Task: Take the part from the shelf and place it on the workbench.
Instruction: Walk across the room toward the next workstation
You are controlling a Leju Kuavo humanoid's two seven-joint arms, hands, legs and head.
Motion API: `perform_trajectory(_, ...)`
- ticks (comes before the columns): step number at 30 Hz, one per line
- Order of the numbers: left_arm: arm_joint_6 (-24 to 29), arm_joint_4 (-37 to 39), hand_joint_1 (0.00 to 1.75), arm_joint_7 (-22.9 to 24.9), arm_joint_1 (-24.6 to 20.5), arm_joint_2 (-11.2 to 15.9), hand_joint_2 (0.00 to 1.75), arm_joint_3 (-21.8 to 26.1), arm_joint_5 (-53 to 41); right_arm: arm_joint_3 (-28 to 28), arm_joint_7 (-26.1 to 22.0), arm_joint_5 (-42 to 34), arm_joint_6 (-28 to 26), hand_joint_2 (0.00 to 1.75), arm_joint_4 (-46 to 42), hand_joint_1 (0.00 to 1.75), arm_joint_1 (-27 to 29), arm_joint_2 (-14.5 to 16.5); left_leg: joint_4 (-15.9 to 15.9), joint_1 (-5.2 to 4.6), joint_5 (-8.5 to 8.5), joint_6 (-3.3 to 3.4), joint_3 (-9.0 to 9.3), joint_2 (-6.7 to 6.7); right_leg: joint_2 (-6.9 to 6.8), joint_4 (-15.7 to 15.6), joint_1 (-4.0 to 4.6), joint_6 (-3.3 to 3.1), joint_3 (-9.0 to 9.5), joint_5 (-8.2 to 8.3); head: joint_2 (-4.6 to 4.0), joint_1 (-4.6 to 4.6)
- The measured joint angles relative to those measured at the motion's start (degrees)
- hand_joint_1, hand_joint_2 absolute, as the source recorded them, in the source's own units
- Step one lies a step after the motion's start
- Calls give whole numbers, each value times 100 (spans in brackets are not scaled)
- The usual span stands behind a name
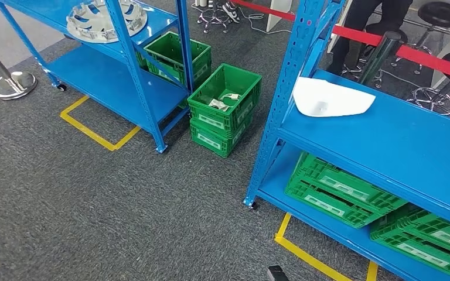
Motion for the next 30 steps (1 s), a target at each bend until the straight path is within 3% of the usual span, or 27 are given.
perform_trajectory(2,0,0,0,0,-8,-5,0,-1,0,-1,2,-3,0,0,1,0,1,0,-16,-2,-37,-67,48,93,38,-41,28,-74,22,-42,0,-18)
perform_trajectory(3,0,1,0,0,-16,-8,0,-1,0,-1,3,-5,0,0,1,0,16,-1,-10,10,-75,-98,80,21,90,-65,21,-107,39,-39,0,-30)
perform_trajectory(5,1,2,0,-3,-27,-13,0,-3,0,0,7,-5,-1,0,2,0,17,-8,261,42,-272,-138,-10,-319,197,-114,-8,-176,86,-29,0,-62)
perform_trajectory(6,2,2,0,-4,-23,-13,0,-4,0,-1,8,-5,-1,0,2,0,5,-8,583,54,-432,-144,-168,-509,254,-124,-13,-202,99,-29,0,-91)
perform_trajectory(7,2,3,0,-5,-11,-13,0,-5,0,-1,8,-5,0,0,1,0,-11,-6,998,57,-598,-146,-394,-587,330,-124,-10,-223,105,-36,0,-127)
perform_trajectory(8,2,3,0,-3,2,-11,0,-5,0,-2,8,-5,2,0,1,0,-20,-1,1388,54,-715,-150,-626,-596,410,-123,-3,-237,114,-44,0,-159)
perform_trajectory(9,2,4,0,-1,13,-10,0,-5,0,-2,9,-6,4,0,1,0,-15,4,1629,47,-726,-150,-803,-587,495,-121,2,-242,128,-54,0,-184)
perform_trajectory(10,2,4,0,1,18,-9,0,-5,0,-2,15,-8,7,0,1,0,-6,4,1667,40,-620,-143,-890,-580,581,-119,6,-242,148,-66,0,-203)
perform_trajectory(11,2,4,0,2,18,-7,0,-5,0,-2,24,-10,8,0,1,0,3,3,1466,33,-399,-128,-863,-595,666,-115,7,-235,173,-80,0,-219)
perform_trajectory(12,2,4,0,2,17,-5,0,-5,0,-2,34,-15,9,0,1,0,8,3,1101,30,-118,-105,-753,-682,749,-109,4,-223,200,-99,0,-235)
perform_trajectory(13,2,4,0,2,15,-1,0,-6,0,-2,45,-24,9,0,1,0,8,5,747,43,91,-71,-632,-880,823,-103,-5,-206,211,-117,0,-249)
perform_trajectory(15,0,4,0,4,16,2,0,-10,-1,-2,57,-39,8,0,1,0,-8,8,250,58,276,-20,-450,-1201,978,-70,-32,-146,192,-145,0,-263)
perform_trajectory(16,-1,4,0,8,17,2,0,-15,-1,-2,60,-45,8,0,1,0,-13,9,194,55,249,2,-422,-1254,1061,-67,-52,-106,165,-144,0,-262)
perform_trajectory(18,-3,4,0,9,17,-5,0,-32,-1,-1,63,-47,7,0,1,0,-11,3,114,48,248,41,-361,-1079,1210,-79,-70,-27,132,-137,0,-264)
perform_trajectory(20,-3,1,0,4,16,-6,0,-50,0,1,67,-48,3,0,0,0,-9,3,25,66,252,90,-279,-838,977,114,-52,36,26,-263,0,-199)
perform_trajectory(22,-3,-4,0,3,22,-1,0,-57,0,3,68,-49,3,0,-1,0,-32,7,-11,53,228,123,-217,-582,569,730,-55,92,-299,-564,0,-101)
perform_trajectory(24,-4,-5,0,4,32,1,0,-58,0,3,69,-50,6,0,-1,0,-38,6,-9,32,182,129,-181,-343,424,1363,-85,138,-651,-763,0,-68)
perform_trajectory(25,-4,-4,0,4,31,-1,0,-59,0,3,69,-50,8,0,-1,0,-22,5,-8,28,156,122,-160,-244,398,1448,-97,151,-707,-717,0,-61)
perform_trajectory(26,-4,-4,0,4,25,-4,0,-59,0,4,70,-51,9,0,0,0,0,4,-7,27,130,110,-132,-166,376,1301,-105,156,-641,-560,0,-53)
perform_trajectory(28,-3,-3,0,3,7,-13,0,-60,0,5,70,-51,9,0,2,0,28,0,-14,28,80,78,-66,-55,232,553,-97,128,-261,-153,0,-24)
perform_trajectory(30,-2,-3,0,2,-12,-20,0,-61,0,5,70,-51,9,0,3,0,21,-2,-19,12,40,29,-25,23,18,-8,-38,56,22,2,0,-8)
